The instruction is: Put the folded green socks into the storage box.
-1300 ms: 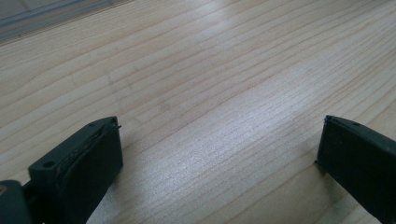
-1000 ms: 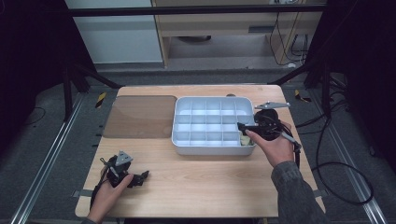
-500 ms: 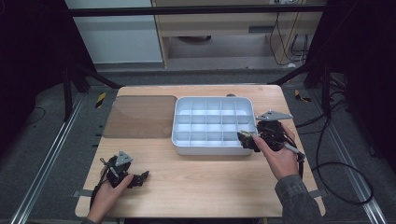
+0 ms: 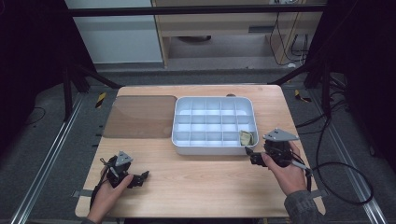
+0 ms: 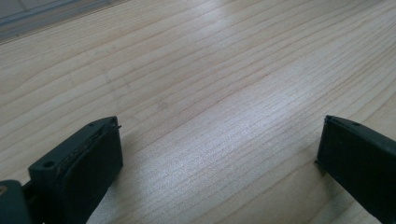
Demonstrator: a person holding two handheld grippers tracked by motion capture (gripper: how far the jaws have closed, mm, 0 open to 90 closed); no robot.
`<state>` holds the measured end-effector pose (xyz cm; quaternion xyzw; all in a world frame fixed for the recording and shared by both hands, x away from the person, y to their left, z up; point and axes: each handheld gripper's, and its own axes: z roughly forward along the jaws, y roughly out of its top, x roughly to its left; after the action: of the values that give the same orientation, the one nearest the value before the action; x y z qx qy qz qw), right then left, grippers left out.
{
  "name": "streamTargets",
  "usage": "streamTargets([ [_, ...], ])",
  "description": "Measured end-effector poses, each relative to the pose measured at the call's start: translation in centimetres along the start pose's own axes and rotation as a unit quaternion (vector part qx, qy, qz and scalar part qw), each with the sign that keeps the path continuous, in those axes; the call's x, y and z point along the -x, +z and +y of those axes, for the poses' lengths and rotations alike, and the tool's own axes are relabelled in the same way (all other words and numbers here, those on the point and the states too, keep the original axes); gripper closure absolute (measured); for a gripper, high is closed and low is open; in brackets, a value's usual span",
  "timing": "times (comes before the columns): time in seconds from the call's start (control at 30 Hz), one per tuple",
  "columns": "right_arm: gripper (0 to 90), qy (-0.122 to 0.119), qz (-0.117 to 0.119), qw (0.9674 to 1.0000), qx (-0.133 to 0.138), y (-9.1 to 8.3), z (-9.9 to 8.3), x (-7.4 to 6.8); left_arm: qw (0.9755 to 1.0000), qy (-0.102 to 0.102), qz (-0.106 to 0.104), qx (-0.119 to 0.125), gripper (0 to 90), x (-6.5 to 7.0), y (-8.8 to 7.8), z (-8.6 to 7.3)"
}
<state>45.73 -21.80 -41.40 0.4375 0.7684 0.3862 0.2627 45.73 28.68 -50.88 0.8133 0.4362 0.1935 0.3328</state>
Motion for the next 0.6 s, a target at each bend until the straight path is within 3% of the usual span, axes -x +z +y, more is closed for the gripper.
streamTargets([
  [0.37,16.3,0.018,-0.007,0.9995,-0.026,1.2,-4.5,1.1,1.0000,-0.001,0.000,0.000,0.0,0.0,0.0,0.0],
  [0.6,16.9,0.019,-0.003,0.9991,-0.037,1.9,-6.2,1.4,1.0000,-0.001,0.000,0.000,0.0,0.0,0.0,0.0],
])
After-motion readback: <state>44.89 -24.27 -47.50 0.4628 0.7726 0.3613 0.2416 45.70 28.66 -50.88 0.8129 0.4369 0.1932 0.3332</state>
